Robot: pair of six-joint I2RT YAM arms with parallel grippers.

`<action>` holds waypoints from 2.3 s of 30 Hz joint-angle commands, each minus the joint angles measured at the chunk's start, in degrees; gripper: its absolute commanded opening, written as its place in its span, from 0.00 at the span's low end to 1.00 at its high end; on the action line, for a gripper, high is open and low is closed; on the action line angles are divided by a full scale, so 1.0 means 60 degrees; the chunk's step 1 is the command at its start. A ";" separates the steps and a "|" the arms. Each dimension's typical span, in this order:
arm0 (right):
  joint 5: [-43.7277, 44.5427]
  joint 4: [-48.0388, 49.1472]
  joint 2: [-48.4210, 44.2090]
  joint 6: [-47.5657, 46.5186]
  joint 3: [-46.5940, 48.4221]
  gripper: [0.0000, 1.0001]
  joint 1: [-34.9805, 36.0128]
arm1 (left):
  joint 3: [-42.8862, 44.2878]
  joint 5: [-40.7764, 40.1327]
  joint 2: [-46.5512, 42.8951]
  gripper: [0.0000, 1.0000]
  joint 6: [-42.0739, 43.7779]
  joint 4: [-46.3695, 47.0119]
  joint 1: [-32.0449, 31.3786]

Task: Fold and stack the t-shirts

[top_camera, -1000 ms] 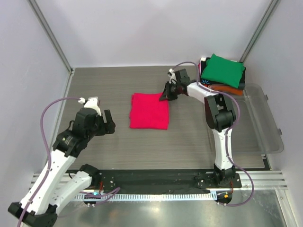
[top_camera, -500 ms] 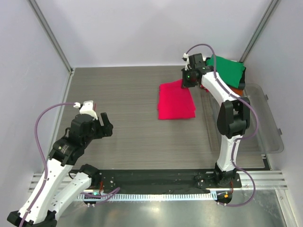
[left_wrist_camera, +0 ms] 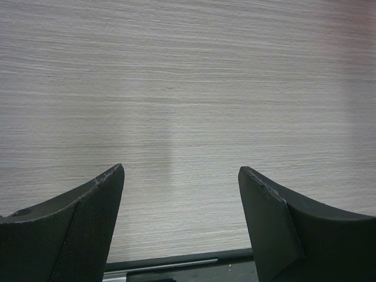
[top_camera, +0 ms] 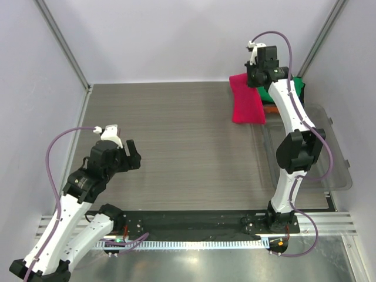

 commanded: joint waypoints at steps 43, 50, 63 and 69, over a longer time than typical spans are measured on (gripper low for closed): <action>0.0856 0.1862 -0.0684 -0.2220 0.2465 0.01 -0.1006 | 0.0030 0.0178 0.0614 0.78 0.0029 0.0396 0.0024; 0.0959 0.2140 -0.0215 -0.2411 0.2670 0.01 -0.1167 | 0.0016 0.0163 0.0672 0.78 0.0000 0.0396 0.0039; 0.1076 0.3180 0.1045 -0.3216 0.2406 0.01 -0.1767 | 0.0045 0.0339 0.1156 0.78 0.0000 0.0367 0.0024; 0.1178 0.3795 0.1513 -0.3114 0.2626 0.01 -0.2031 | 0.0045 0.0280 0.1185 0.78 -0.0029 0.0367 0.0039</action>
